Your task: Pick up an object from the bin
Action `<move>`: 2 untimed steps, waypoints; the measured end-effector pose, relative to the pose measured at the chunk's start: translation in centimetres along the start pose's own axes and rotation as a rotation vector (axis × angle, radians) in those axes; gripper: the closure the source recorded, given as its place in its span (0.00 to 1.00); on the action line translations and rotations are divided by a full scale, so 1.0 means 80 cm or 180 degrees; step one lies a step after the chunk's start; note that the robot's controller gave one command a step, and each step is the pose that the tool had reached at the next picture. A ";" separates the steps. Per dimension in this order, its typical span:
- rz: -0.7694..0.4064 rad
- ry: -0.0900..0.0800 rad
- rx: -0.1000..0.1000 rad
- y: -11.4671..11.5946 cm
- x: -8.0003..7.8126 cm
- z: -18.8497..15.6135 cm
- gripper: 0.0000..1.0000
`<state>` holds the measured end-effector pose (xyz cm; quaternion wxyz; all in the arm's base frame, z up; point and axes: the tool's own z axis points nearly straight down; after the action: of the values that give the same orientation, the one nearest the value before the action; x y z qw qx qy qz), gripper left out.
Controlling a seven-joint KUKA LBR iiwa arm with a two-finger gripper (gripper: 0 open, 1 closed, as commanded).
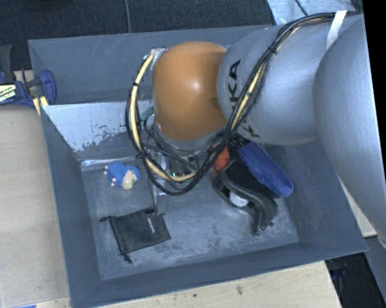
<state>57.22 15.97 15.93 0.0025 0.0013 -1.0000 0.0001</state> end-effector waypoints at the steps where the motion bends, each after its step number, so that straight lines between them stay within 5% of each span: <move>1: -0.0025 0.0000 0.0001 0.007 0.027 0.117 0.00; 2: 0.0097 -0.0034 -0.0007 0.009 0.039 0.072 0.00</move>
Offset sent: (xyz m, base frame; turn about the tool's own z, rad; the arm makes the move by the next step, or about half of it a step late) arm -0.0199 0.0063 -0.0893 -0.0059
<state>54.09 16.72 10.19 -0.0029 -0.0139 -0.9999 -0.0010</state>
